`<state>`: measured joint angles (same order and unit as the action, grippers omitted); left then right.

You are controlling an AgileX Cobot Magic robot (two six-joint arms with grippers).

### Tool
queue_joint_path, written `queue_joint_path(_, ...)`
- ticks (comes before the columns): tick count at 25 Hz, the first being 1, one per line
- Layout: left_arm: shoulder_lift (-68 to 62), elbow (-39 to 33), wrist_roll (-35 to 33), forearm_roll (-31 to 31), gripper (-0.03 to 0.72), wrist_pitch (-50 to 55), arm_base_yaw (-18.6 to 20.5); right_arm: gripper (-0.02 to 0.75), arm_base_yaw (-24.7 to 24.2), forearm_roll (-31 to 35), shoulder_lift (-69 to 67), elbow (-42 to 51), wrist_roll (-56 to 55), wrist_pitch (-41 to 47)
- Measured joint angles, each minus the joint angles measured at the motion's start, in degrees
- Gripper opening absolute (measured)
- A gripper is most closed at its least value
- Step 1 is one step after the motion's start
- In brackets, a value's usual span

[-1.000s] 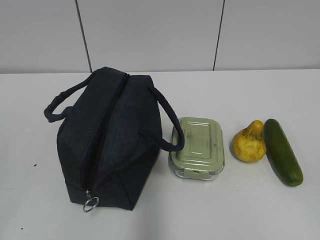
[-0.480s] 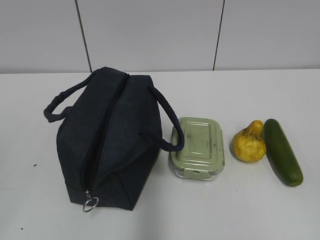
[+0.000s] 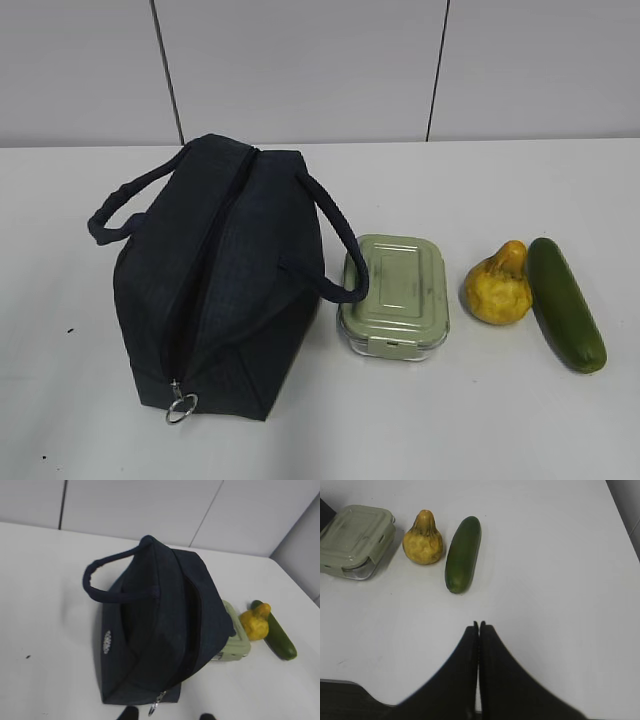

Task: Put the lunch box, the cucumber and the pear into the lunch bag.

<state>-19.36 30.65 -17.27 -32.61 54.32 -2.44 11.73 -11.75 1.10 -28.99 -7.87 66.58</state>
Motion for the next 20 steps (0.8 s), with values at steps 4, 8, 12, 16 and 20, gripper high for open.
queue_joint_path(4, -11.31, 0.49, -6.73, -3.03, 0.239, -3.73, 0.00, 0.006, 0.00, 0.00, 0.00, 0.00, 0.00, 0.00)
queue_joint_path(8, -21.01, 3.11, -12.80, -5.57, 0.241, -6.30, 0.00, 0.006, 0.00, 0.25, 0.00, 0.00, 0.00, 0.00)
queue_joint_path(12, -28.06, 6.19, -21.50, -11.49, 0.247, -7.26, 0.00, 0.006, 0.00, 0.48, 0.00, 0.00, 0.00, 0.00)
queue_joint_path(16, -32.01, 8.72, -26.37, -14.38, 0.249, -9.40, -0.24, 0.006, 0.00, 0.57, 0.00, 0.00, 0.00, 0.00)
queue_joint_path(20, -33.76, 9.13, -28.77, -14.65, 0.250, -13.06, -2.21, 0.006, 0.00, 0.61, 0.00, 0.00, 0.00, 0.00)
